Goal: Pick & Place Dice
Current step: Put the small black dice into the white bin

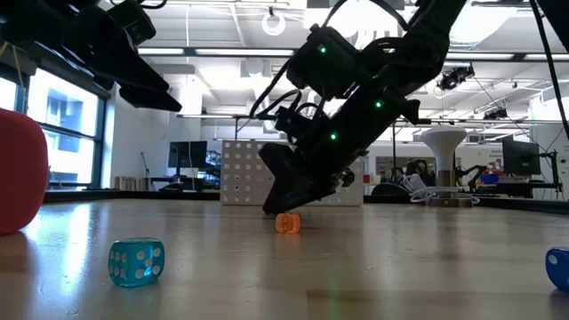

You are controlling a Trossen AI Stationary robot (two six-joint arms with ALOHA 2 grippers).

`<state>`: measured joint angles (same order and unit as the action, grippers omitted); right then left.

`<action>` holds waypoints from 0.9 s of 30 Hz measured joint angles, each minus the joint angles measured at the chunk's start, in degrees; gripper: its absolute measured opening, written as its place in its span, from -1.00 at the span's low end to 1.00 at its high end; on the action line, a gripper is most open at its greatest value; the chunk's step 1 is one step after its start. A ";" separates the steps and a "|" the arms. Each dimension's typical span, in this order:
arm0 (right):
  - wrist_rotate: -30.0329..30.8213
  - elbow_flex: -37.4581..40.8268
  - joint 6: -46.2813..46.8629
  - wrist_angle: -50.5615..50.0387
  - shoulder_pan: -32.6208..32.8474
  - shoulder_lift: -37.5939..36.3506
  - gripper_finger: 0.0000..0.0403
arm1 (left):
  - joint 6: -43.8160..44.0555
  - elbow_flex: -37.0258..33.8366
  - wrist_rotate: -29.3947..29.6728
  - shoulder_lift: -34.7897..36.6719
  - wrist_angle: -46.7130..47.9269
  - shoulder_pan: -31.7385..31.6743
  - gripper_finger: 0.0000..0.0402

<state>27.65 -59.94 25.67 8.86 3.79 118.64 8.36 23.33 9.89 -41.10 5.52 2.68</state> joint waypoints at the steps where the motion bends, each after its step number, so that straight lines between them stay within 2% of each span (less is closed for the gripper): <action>1: -0.04 0.00 -0.02 -0.02 0.02 0.02 -0.20 | 0.00 0.00 0.02 0.00 0.00 0.00 0.92; 10: 0.75 0.11 -0.71 -0.07 0.54 0.02 -0.82 | -0.02 0.00 0.02 0.00 0.00 0.00 0.92; 27: 0.61 0.03 -3.62 -0.06 2.11 -2.39 -0.82 | -0.03 0.00 0.00 0.00 -0.02 0.00 0.92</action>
<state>28.26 -59.91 22.05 8.81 5.90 116.24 8.33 23.33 9.89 -41.10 5.50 2.68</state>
